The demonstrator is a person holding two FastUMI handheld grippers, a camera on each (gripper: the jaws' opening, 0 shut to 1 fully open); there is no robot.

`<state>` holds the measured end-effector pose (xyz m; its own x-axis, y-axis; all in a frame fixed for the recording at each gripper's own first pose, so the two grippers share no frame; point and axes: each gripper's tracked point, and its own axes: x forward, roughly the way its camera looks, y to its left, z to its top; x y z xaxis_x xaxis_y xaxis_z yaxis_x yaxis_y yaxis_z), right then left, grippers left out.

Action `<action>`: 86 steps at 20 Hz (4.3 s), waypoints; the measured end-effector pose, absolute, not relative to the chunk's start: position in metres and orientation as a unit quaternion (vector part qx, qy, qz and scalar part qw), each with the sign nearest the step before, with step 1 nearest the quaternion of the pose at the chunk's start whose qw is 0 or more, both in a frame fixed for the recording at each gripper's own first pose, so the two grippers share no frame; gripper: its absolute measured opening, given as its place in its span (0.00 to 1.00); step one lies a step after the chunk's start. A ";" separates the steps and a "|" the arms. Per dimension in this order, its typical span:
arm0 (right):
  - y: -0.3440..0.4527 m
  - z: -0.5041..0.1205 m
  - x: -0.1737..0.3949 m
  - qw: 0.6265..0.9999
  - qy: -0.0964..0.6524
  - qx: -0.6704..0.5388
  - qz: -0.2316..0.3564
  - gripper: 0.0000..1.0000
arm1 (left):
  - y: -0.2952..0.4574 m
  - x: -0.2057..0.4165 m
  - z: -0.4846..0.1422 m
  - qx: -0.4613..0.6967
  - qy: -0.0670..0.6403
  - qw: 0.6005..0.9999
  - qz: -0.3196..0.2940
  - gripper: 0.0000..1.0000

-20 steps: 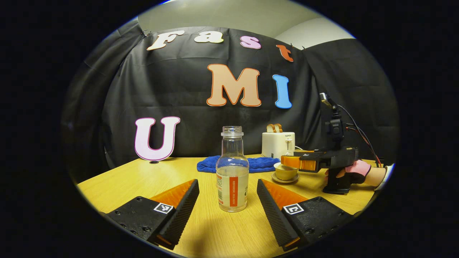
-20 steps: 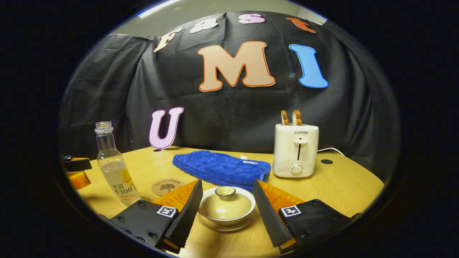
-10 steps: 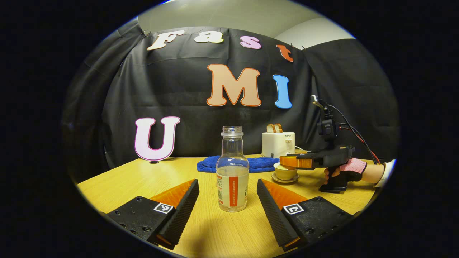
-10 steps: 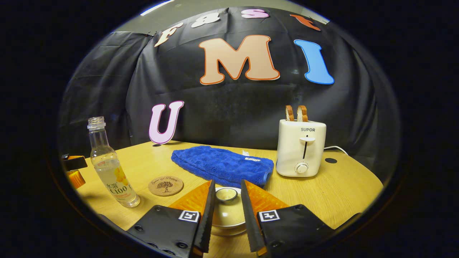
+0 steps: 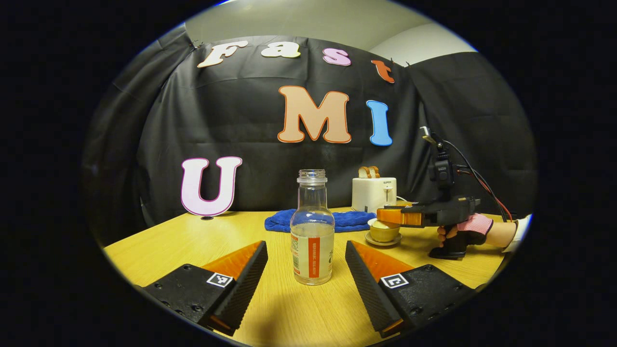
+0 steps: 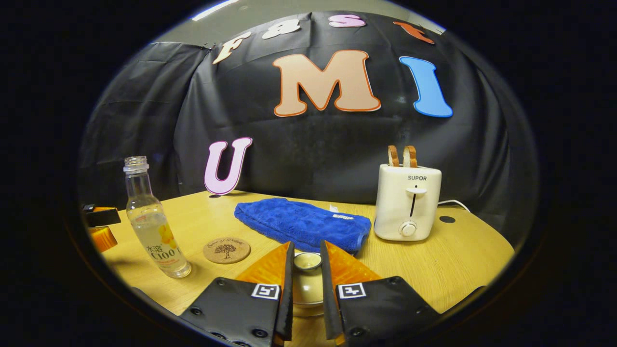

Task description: Open the teacup lid with one hand, grasp the water bottle and pour water into the teacup with the other hand; after pouring, place the water bottle on the coaster and then close the teacup lid.

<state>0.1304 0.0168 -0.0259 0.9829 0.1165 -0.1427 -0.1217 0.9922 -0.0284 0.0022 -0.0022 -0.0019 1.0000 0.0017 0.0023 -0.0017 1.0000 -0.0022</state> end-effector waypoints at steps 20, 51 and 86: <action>-0.041 -0.001 0.057 1.000 0.002 -0.002 -0.021 0.30 | -0.005 0.033 -0.007 0.000 0.012 1.000 -0.007 0.97; -0.048 0.001 0.020 1.000 0.003 -0.001 -0.011 0.30 | 0.005 0.095 -0.037 0.055 0.137 0.989 -0.002 0.70; -0.123 0.004 0.000 0.997 0.003 -0.001 -0.077 0.30 | 0.002 0.196 -0.020 0.695 0.158 0.701 0.007 0.69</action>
<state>-0.0001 -0.1225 0.0035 0.9881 -0.1535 -0.0050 0.1534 0.9882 -0.0017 0.1962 0.0022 -0.0198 0.9498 0.2297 -0.2125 0.2105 0.0331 0.9770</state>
